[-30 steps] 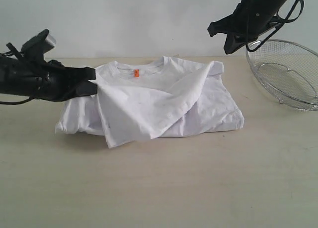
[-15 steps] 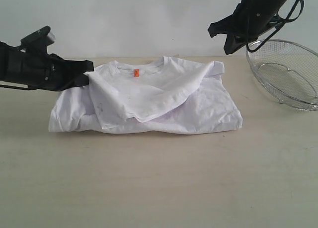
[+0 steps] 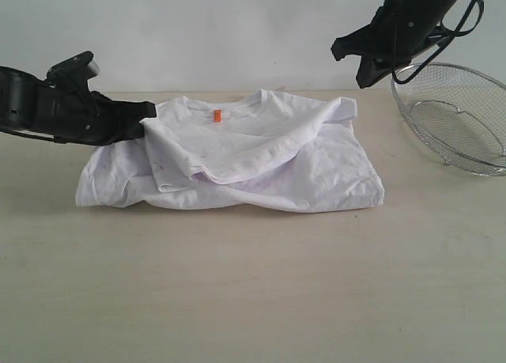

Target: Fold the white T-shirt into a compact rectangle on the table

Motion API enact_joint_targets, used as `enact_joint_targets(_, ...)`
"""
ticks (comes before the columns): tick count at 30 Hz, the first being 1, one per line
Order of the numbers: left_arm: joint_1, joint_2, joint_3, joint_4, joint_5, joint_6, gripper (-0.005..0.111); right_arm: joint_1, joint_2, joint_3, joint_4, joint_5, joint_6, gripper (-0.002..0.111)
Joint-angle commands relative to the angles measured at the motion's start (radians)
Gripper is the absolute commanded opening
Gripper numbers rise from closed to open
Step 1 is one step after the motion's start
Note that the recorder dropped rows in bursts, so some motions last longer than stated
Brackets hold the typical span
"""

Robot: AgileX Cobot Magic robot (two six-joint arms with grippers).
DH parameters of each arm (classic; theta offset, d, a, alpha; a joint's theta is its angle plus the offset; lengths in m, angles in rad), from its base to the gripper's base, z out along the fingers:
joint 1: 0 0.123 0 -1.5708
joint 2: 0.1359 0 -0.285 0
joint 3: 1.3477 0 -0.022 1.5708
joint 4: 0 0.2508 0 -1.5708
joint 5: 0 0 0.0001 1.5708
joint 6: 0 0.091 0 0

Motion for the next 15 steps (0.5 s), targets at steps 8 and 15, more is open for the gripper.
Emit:
enact_joint_targets(8, 0.003, 0.049, -0.033, 0.023, -0.066, -0.001, 0.005, 0.000, -0.015, -0.004, -0.001, 0.014, -0.011, 0.000)
enact_joint_targets(15, 0.003, 0.100, -0.091, 0.023, 0.066, -0.001, 0.011, 0.000, -0.015, -0.004, -0.001, 0.040, -0.031, 0.000)
